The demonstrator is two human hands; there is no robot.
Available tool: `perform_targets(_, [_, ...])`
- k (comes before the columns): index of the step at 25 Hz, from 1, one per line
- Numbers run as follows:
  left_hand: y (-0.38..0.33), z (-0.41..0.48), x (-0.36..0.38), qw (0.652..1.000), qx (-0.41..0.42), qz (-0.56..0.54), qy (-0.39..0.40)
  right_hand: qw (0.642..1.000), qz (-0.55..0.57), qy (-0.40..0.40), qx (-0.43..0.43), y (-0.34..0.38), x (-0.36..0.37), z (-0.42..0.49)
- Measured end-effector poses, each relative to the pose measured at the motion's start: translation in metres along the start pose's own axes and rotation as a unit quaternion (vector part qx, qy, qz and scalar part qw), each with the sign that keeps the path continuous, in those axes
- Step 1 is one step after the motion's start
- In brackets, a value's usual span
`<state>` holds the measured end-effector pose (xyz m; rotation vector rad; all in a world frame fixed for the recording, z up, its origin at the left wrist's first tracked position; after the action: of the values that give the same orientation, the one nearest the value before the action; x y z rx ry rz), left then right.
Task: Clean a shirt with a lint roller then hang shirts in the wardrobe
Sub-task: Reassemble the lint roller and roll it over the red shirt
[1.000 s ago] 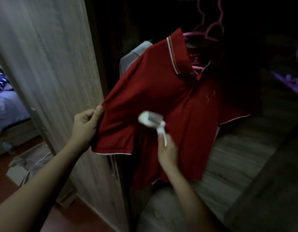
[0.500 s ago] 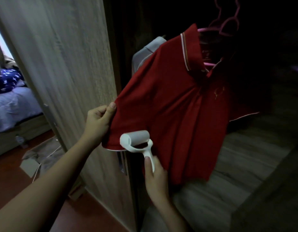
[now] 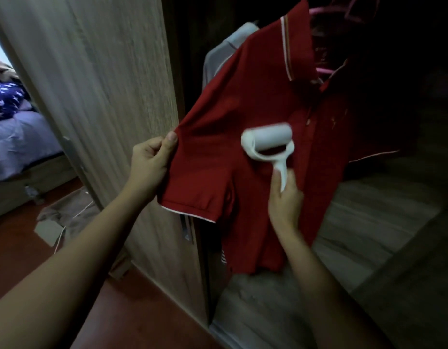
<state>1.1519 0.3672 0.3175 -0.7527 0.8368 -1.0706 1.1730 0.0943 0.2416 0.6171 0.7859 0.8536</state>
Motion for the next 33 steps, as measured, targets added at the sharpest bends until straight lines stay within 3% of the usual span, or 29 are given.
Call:
perform_targets(4, [0.003, 0.001, -0.003, 1.0, 0.016, 0.008, 0.003, 0.982, -0.074, 0.128, 0.12, -0.09, 0.059, -0.07])
perform_targets(7, [0.004, 0.001, -0.005, 0.999, 0.029, 0.015, 0.012, 0.919, -0.171, 0.251, 0.252, -0.157, 0.093, -0.11])
perform_targets(9, [0.005, 0.002, -0.006, 1.0, 0.025, 0.014, 0.01, 0.898, -0.164, 0.264, 0.31, -0.173, 0.095, -0.118])
perform_targets(14, [0.006, 0.002, -0.007, 1.0, 0.017, 0.01, 0.013, 0.971, -0.06, 0.07, 0.22, -0.126, 0.036, -0.032])
perform_targets(20, [0.003, 0.003, -0.005, 0.999, 0.016, 0.023, 0.017, 0.986, 0.015, -0.083, 0.147, -0.062, -0.058, 0.097])
perform_targets(23, [0.007, 0.002, -0.006, 0.999, 0.016, 0.025, 0.012, 0.991, 0.045, -0.037, 0.123, -0.061, -0.044, 0.093])
perform_targets(29, [0.007, 0.002, -0.003, 1.0, 0.006, 0.015, -0.006, 0.952, 0.053, 0.207, 0.219, -0.131, 0.06, -0.074])
perform_targets(31, [0.006, 0.002, -0.002, 1.0, 0.007, 0.014, -0.006, 0.951, 0.045, 0.214, 0.218, -0.139, 0.064, -0.084])
perform_targets(33, [0.007, 0.003, -0.003, 1.0, 0.006, 0.018, -0.001, 0.964, 0.055, 0.152, 0.212, -0.137, 0.041, -0.048])
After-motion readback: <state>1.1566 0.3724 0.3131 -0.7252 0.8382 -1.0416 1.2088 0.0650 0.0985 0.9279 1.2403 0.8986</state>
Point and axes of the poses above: each hand's wrist, its own z-axis towards the middle knuckle, its own x-axis out of the palm, y = z × x, the point moved 5 cm from there along z, towards the middle knuckle, and after that the axes turned 11 degrees about y, right-handed, at the moved point
